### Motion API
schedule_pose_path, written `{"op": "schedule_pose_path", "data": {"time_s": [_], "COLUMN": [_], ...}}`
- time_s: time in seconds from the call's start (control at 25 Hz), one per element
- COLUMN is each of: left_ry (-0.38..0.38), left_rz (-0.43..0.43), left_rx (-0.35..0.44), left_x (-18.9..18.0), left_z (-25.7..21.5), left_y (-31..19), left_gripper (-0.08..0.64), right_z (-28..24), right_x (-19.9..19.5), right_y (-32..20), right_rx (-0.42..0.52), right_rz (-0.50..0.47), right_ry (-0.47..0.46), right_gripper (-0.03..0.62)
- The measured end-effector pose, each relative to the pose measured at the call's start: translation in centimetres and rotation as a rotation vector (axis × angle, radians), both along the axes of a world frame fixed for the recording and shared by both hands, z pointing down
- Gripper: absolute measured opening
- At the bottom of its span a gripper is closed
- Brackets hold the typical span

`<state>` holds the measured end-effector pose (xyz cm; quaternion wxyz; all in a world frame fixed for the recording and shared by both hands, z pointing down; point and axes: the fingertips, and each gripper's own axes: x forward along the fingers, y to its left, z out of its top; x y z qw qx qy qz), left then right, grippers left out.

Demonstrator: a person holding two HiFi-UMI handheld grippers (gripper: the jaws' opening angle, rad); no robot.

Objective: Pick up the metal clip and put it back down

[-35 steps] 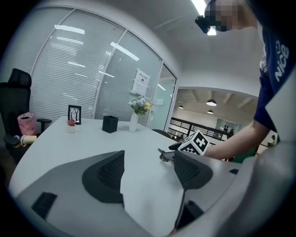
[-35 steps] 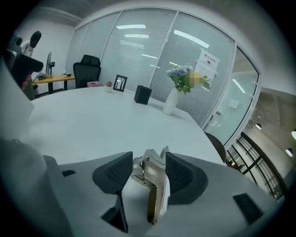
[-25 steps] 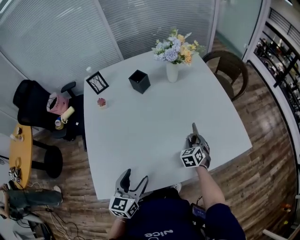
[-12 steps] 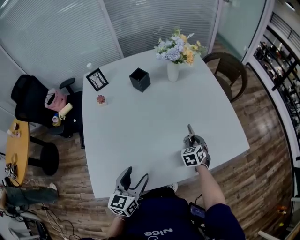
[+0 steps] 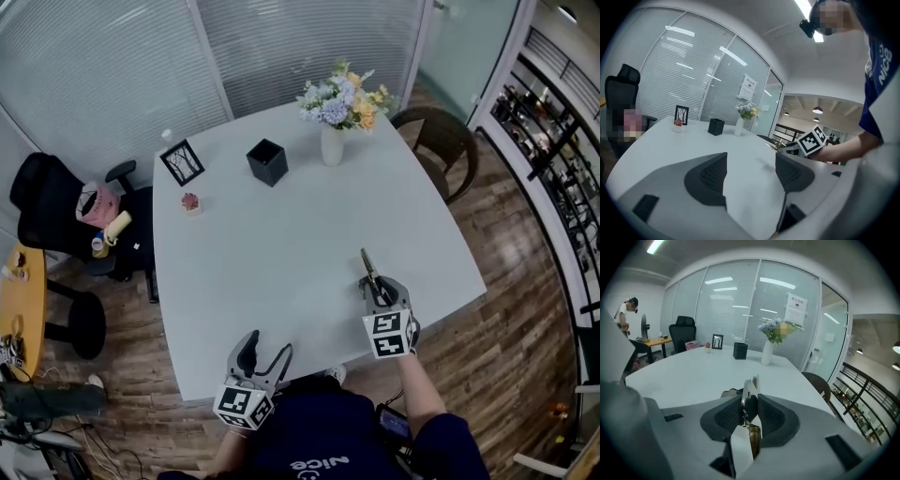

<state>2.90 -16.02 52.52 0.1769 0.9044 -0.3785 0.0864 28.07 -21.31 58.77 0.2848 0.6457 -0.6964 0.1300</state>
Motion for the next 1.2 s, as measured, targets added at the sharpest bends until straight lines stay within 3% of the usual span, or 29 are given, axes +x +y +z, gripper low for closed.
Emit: {"op": "schedule_pose_path", "data": {"time_s": [0.48, 0.68, 0.92, 1.2], "left_ry": [0.050, 0.017, 0.049, 0.031], "left_rz": [0.120, 0.168, 0.150, 0.110], "left_rx": [0.035, 0.063, 0.063, 0.068], "left_x": [3.3, 4.4, 4.7, 4.7], "left_z": [-1.1, -1.2, -1.7, -1.8], "left_y": [1.2, 2.1, 2.4, 3.0], "left_gripper": [0.319, 0.319, 0.319, 0.319], "right_z": [-7.2, -8.3, -8.2, -8.1], "right_x": [-5.6, -6.7, -7.2, -8.6], "right_y": [7.0, 9.6, 11.3, 11.8], "right_rx": [0.110, 0.120, 0.113, 0.111], "right_rz": [-0.058, -0.075, -0.088, -0.164], "right_ry": [-0.073, -0.070, -0.072, -0.080], "right_gripper": [0.104, 0.104, 0.104, 0.104]}}
